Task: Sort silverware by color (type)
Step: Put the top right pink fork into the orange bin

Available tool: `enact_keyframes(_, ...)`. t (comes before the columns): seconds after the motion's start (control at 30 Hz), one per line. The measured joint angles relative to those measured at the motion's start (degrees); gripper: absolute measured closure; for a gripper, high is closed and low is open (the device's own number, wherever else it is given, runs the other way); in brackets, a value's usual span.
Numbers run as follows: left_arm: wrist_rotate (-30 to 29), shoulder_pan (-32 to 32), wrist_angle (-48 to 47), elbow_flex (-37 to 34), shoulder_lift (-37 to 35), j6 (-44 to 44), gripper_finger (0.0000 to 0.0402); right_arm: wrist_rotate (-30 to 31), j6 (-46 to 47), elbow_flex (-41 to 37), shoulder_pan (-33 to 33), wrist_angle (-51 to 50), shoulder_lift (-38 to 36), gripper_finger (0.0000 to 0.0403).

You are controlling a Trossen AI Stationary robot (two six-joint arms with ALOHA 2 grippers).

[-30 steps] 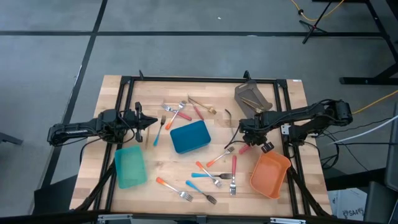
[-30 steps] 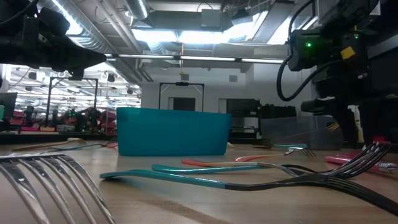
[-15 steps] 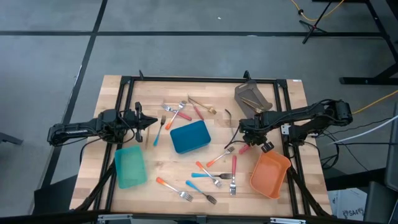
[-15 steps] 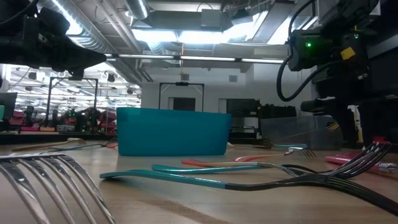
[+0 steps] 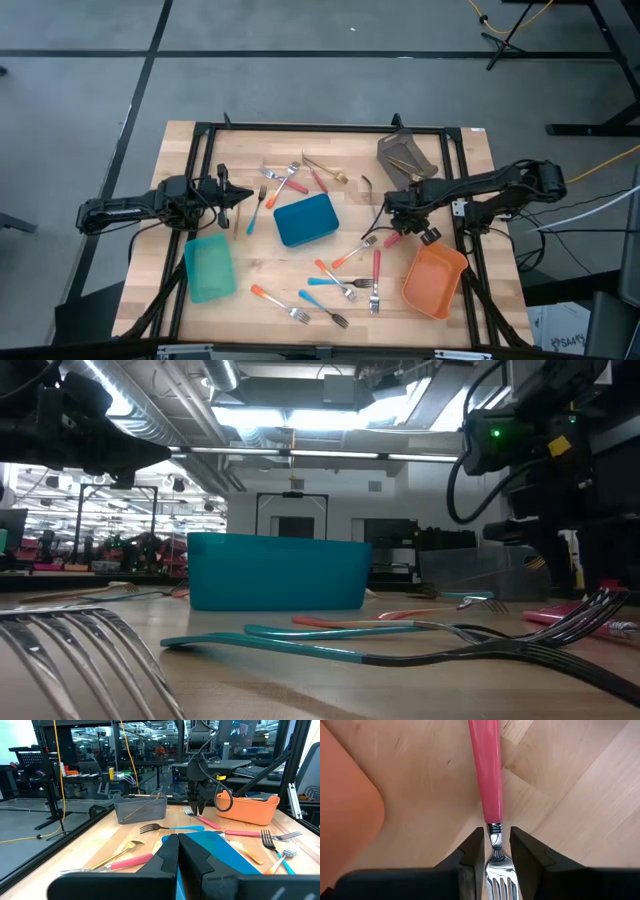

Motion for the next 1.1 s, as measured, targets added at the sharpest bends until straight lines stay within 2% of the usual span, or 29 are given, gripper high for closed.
enact_keyframes(0.3, -0.02, -0.01, 0.02, 0.02, 0.0, 0.01, 0.0399, 0.82, -0.16, 0.15, 0.0, 0.57, 5.03, 0.0317)
enact_keyframes(0.73, -0.02, -0.02, 0.01, 0.01, 0.0, 0.02, 0.0399, 1.97, -0.16, 0.11, 0.02, 1.29, 5.52, 0.032)
enact_keyframes(1.1, -0.02, -0.02, -0.01, 0.0, 0.0, 0.02, 0.0399, 2.19, -0.18, 0.11, 0.0, 1.42, 5.53, 0.0391)
